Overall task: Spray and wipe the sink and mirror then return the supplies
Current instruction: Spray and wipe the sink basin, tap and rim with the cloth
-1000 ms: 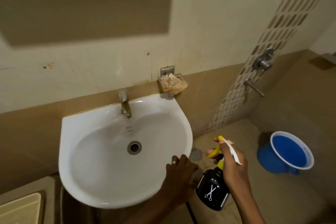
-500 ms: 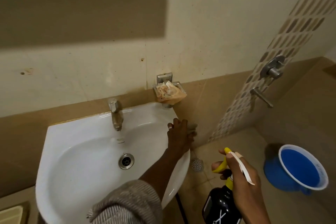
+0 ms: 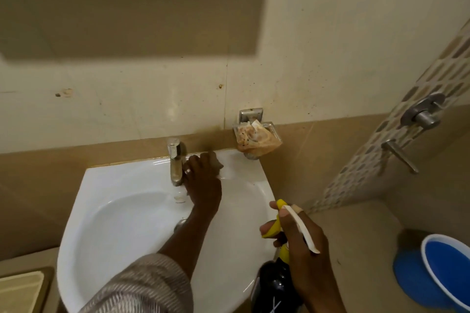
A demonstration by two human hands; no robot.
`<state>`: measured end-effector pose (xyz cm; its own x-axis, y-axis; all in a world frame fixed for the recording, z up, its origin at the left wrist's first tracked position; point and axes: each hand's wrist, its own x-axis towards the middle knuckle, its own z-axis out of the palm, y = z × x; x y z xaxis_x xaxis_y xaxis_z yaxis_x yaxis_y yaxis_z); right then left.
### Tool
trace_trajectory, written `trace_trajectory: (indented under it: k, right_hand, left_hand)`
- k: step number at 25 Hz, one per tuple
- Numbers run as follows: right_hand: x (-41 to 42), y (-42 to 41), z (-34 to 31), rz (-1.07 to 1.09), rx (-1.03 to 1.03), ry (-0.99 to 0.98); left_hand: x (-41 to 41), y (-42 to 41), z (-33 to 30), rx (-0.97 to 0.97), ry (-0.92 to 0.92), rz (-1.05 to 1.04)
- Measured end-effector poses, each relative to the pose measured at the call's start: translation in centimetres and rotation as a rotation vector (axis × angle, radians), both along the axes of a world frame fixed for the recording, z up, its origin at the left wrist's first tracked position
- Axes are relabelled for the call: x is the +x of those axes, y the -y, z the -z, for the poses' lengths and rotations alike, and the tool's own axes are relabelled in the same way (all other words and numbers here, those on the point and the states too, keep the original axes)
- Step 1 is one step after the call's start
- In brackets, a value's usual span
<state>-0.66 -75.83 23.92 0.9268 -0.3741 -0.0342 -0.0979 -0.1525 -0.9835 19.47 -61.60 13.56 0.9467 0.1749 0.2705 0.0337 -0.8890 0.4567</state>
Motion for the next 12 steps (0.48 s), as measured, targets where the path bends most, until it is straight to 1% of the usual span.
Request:
trace_trajectory:
  k: [2,5,9,12]
  right_hand:
    - [-0.2,0.5,0.2,-0.01,0.001,0.009]
    - [-0.6,1.3,0.6,0.035,-0.003,-0.011]
    - [-0.9,1.9,1.2,0.1,-0.036,-0.025]
    - [-1.5,1.8,0.8,0.13,-0.026,-0.029]
  left_hand:
    - [1.4,0.8,-0.4,0.051,-0.137,-0.021]
    - [2.1,1.3,-0.4,0.029,-0.164,0.039]
    - [0.6,3.4,-0.5,-0.152,-0.215,0.247]
    - [-2.2,6.1,-0.2,-0.398,-0.217,0.276]
